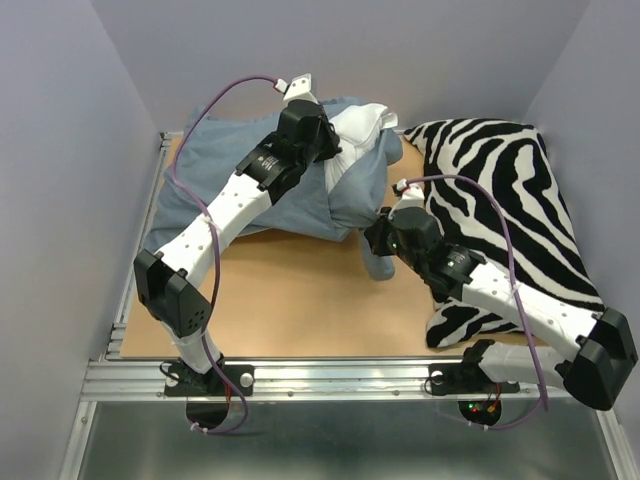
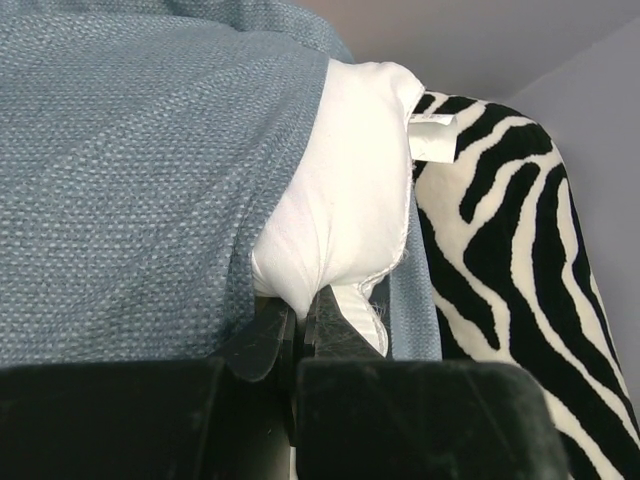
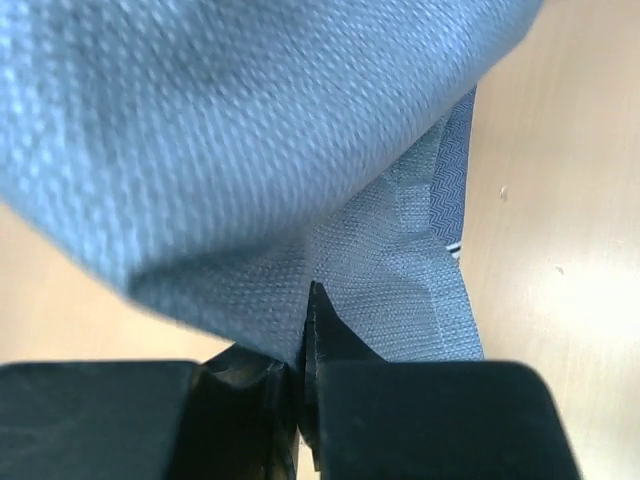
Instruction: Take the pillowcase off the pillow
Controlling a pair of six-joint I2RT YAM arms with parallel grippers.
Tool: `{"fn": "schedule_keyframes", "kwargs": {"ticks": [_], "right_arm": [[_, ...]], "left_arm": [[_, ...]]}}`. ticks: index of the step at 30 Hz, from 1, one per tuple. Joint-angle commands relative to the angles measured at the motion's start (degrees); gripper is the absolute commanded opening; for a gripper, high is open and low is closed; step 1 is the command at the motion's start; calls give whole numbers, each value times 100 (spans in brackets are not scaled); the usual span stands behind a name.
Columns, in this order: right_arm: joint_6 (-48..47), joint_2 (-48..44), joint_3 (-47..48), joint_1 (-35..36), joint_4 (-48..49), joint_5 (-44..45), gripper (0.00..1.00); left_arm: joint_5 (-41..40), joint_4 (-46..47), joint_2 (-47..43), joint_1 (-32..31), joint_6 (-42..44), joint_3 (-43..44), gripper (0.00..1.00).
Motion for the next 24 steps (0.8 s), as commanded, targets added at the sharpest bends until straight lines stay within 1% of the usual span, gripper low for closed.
{"fn": "schedule_keyframes", "kwargs": {"ticks": [1, 4, 5, 7, 9, 12, 16, 17, 18, 19, 20, 21, 22, 23, 24], "right_arm": [[581, -525, -532, 27, 208, 479, 4], [873, -771, -1024, 27, 15, 479, 1], [1004, -824, -1131, 18, -29, 444, 1], [1189, -921, -1377, 27, -39, 330, 0], [1286, -921, -1457, 27, -39, 242, 1], [1366, -755, -1493, 27, -39, 241, 0], [1375, 96, -1151, 27, -30, 232, 1], [1357, 577, -1054, -25, -12, 215, 1], [1305, 817, -914, -86, 23, 137, 0], [1269, 1036, -695, -174, 66, -30, 1], [1208, 1274, -623, -506, 241, -527, 1], [1173, 1546, -614, -692, 408, -819, 1], [1164, 1679, -640, -1068, 566, -1109, 1], [1155, 1776, -631, -1211, 803, -1521, 1], [1129, 2029, -562, -1334, 814, -1630, 1]], "left_arm": [[10, 815, -308, 148, 33, 722, 0], [80, 736, -291, 481, 24, 1039, 0], [176, 718, -273, 743, 6, 1187, 0], [386, 674, -229, 1034, -55, 1329, 0], [563, 656, -151, 1377, -108, 1531, 0], [862, 524, -53, 1580, -134, 1778, 0], [1188, 533, -176, 1607, -117, 1699, 0], [1405, 577, -237, 1607, -134, 1498, 0], [1503, 629, -386, 1607, -161, 1357, 0], [1591, 717, -492, 1607, -204, 1208, 0], [1679, 770, -597, 1607, -213, 1059, 0], [1689, 831, -850, 1607, -231, 718, 0], [1724, 980, -984, 1607, -275, 558, 0], [1811, 1007, -1107, 1599, -284, 295, 0], [1847, 1042, -1291, 1599, -275, 205, 0]]}}
